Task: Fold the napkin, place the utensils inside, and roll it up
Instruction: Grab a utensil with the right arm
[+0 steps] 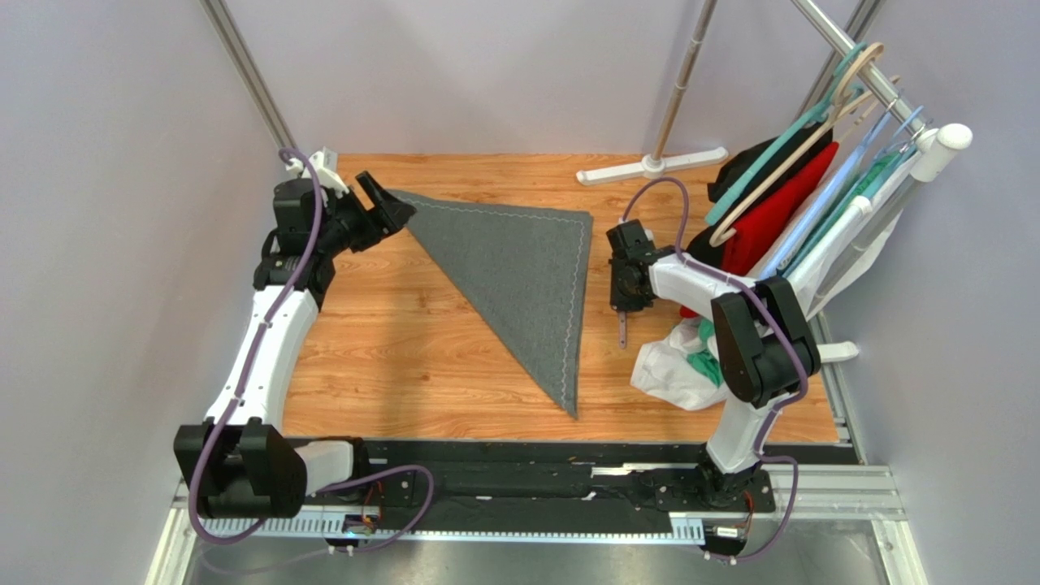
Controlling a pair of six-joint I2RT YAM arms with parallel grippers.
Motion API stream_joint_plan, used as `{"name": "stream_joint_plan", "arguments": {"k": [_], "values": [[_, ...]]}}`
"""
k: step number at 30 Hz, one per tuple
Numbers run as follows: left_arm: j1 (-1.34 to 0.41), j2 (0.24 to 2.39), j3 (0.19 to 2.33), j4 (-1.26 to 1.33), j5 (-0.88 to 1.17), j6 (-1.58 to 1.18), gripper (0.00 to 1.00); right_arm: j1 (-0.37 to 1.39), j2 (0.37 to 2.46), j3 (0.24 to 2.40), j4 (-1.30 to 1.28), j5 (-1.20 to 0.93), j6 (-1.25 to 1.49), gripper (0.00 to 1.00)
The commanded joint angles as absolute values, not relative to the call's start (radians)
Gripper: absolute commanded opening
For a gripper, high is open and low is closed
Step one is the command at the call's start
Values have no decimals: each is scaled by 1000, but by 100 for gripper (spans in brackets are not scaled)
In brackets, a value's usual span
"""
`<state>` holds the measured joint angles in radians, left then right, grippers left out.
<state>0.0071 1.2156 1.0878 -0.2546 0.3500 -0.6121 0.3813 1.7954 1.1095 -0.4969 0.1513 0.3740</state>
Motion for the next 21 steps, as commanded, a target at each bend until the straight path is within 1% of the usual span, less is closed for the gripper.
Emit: {"name": "stream_joint_plan", "arguments": {"k": [1, 6, 12, 15, 21], "values": [[5, 1146, 1120, -281, 429, -641, 83, 408, 1773, 1086, -557, 153, 374, 0], [3, 1088, 1163, -397, 486, -601, 84, 422, 1642, 1095, -549, 183, 367, 0], [5, 1057, 1230, -577, 489, -459, 84, 429, 1571, 1106, -545, 175, 354, 0], [5, 1058, 1227, -600, 448, -430, 85, 440, 1562, 1109, -535, 173, 357, 0], [3, 1087, 1207, -565, 500, -445, 85, 483, 1583, 1169, -519, 135, 351, 0]]}}
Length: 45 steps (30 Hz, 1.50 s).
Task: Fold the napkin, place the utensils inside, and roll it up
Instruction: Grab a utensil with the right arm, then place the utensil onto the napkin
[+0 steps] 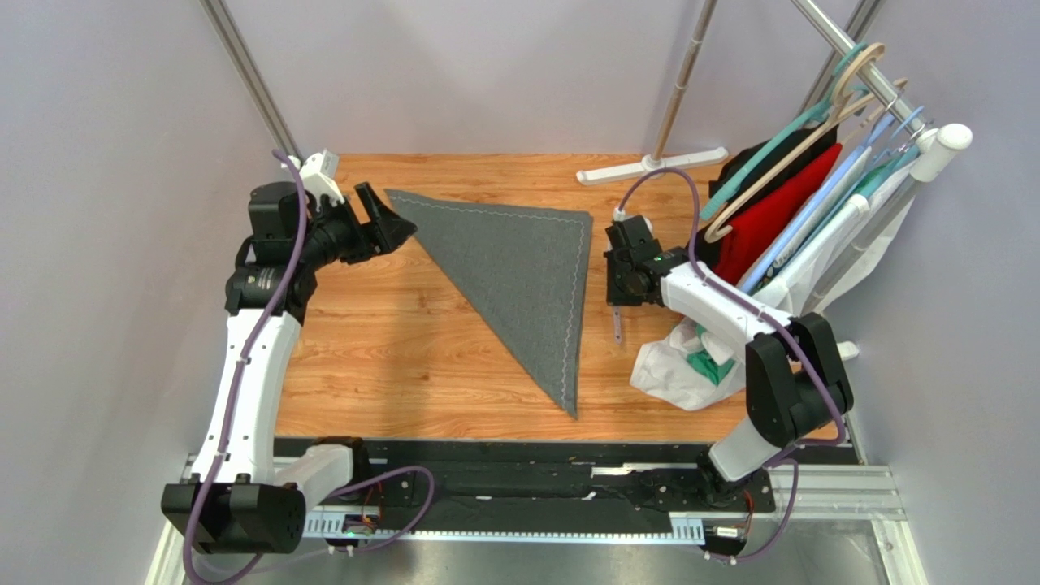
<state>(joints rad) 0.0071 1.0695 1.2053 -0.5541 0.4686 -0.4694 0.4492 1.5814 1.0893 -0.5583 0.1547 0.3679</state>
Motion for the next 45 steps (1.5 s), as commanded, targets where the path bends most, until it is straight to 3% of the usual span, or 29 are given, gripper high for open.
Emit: {"name": "stream_joint_plan", "arguments": {"k": [1, 16, 27, 45], "values": [[5, 1089, 1204, -566, 503, -442, 85, 503, 1594, 1183, -517, 132, 342, 0], [37, 1081, 1170, -563, 503, -426, 85, 638, 1882, 1498, -552, 28, 209, 0], [78, 1069, 1149, -557, 520, -429, 85, 693, 2151, 1856, -686, -115, 86, 0], [103, 1068, 1137, -548, 558, -439, 85, 744, 2368, 2092, -787, -158, 28, 0]]}}
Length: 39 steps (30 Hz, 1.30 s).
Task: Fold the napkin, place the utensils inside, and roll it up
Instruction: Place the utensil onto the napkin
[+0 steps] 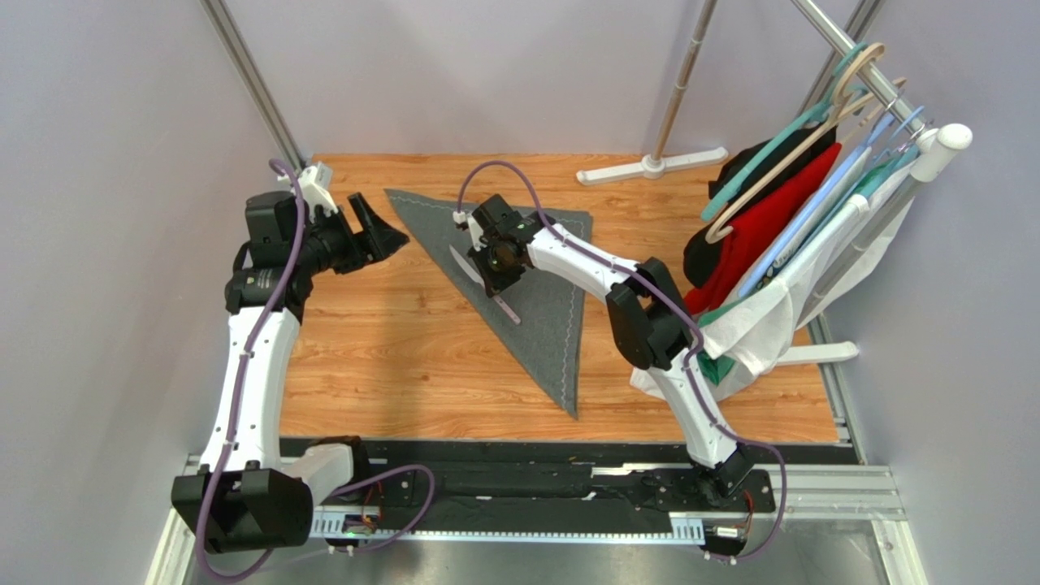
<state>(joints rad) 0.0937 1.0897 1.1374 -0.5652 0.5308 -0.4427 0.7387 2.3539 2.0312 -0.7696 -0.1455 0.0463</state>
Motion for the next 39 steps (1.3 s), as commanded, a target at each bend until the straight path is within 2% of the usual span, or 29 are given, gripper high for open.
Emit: {"name": "stream_joint_plan", "arguments": {"k": [1, 39], "values": [[103, 1068, 1137, -548, 560, -439, 85, 744, 2372, 2094, -787, -158, 32, 0], [106, 1068, 1123, -538, 595, -451, 85, 776, 2419, 2144, -824, -110, 130, 0]]}}
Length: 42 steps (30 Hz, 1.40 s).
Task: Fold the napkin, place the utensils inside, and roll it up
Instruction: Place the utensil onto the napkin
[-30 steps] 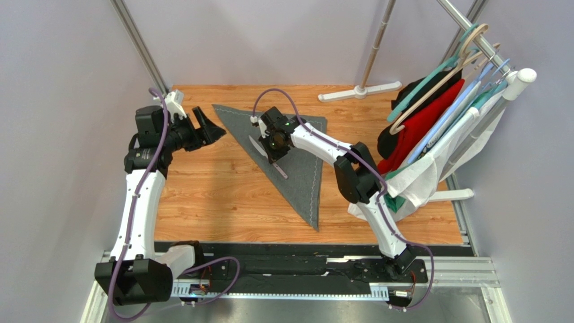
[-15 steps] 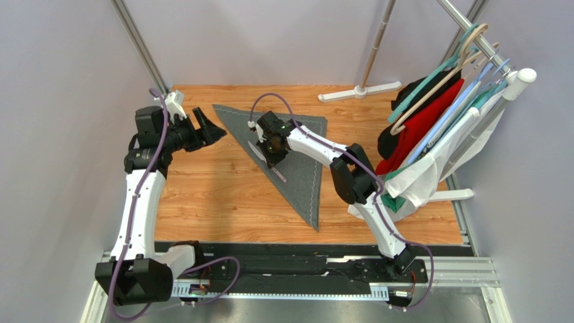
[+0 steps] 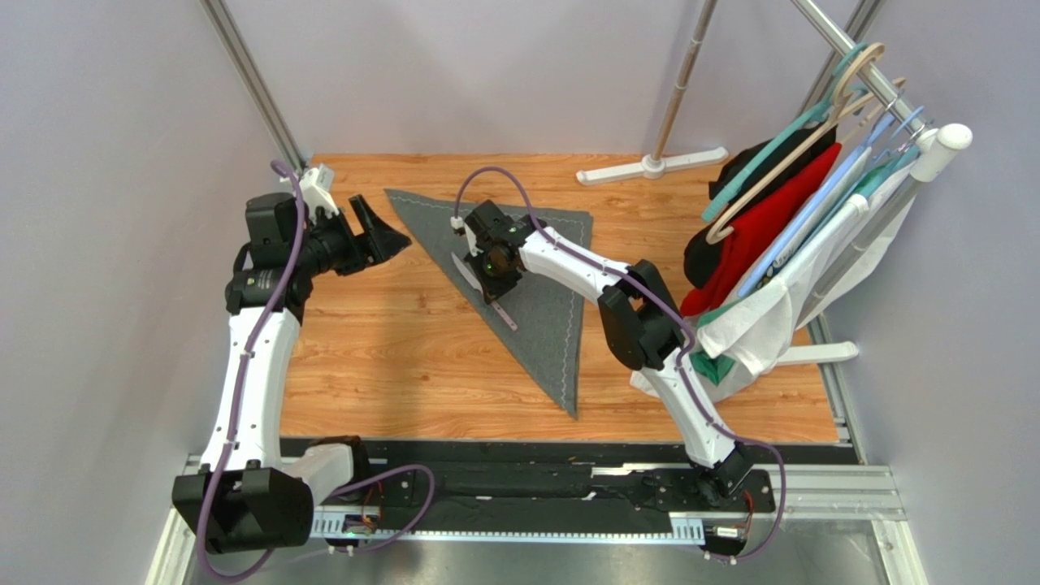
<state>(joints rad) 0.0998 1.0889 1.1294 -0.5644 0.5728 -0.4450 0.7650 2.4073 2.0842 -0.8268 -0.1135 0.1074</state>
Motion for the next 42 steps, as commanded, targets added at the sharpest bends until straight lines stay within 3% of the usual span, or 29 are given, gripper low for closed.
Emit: {"name": "stream_joint_plan", "arguments": {"k": [1, 25, 34, 40, 42], "values": [[106, 1068, 1123, -537, 595, -451, 85, 776, 2424, 2151, -825, -110, 133, 0], [106, 1065, 1120, -535, 597, -453, 85, 788, 2424, 2146, -830, -114, 176, 1], [106, 1063, 1117, -537, 588, -446, 85, 788, 2381, 2145, -822, -98, 170, 24], [106, 1054, 1115, -543, 555, -436, 85, 787, 2309, 2108, -793, -98, 156, 52], [106, 1054, 1115, -546, 540, -431, 85, 788, 2283, 2086, -779, -101, 152, 55]]}}
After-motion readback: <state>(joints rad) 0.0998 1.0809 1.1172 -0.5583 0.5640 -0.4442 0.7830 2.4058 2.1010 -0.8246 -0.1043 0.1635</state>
